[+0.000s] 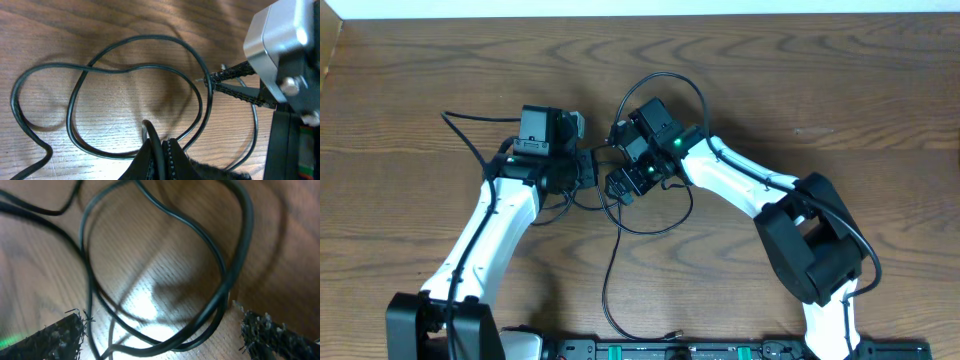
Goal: Untangle cables
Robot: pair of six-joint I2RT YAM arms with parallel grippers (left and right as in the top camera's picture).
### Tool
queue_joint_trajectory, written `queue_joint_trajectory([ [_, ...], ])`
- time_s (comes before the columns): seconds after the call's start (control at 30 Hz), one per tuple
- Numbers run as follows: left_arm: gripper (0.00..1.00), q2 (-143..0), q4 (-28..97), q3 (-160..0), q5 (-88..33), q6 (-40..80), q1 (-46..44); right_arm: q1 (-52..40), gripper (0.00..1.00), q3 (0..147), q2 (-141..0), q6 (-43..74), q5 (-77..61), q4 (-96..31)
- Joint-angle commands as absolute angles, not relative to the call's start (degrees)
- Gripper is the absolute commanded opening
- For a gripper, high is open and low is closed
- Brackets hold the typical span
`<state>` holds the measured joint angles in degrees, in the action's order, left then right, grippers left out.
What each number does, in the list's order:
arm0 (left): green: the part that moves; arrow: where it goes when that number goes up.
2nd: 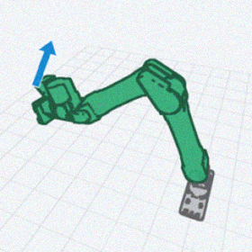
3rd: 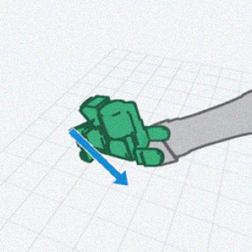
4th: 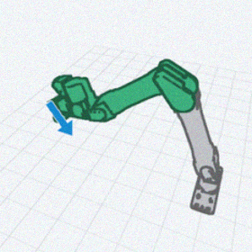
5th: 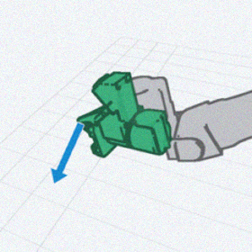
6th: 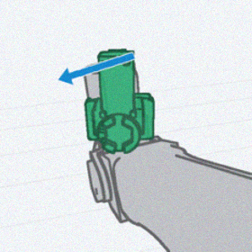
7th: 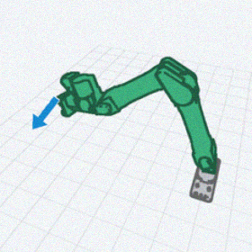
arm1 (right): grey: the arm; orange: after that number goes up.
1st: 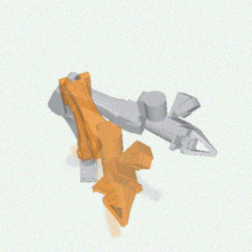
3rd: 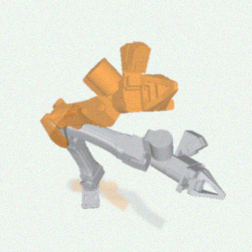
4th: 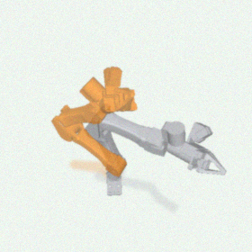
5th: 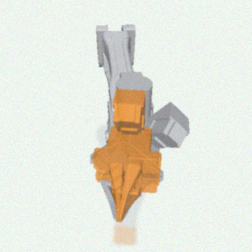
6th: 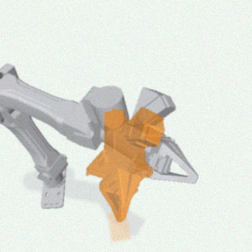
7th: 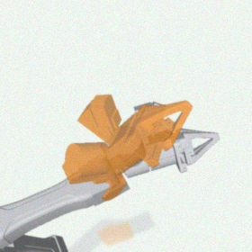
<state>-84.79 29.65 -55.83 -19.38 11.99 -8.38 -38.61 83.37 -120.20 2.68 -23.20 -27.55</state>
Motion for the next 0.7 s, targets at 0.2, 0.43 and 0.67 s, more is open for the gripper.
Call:
queue_joint_trajectory([
  [0.2,0.08,-85.7,29.7,-56.3,-19.8,12.3,-8.5,-41.0,0.99,83.1,-123.5,8.1,-23.3,-28.7],
  [0.43,0.08,-85.7,29.7,-56.0,-14.2,12.3,-8.5,-45.1,0.99,83.1,-123.5,8.4,-24.1,-28.0],
  [0.67,0.08,-85.7,29.7,-56.0,-10.9,12.9,-8.4,-46.2,0.97,83.0,-124.5,13.2,-18.1,-27.7],
])
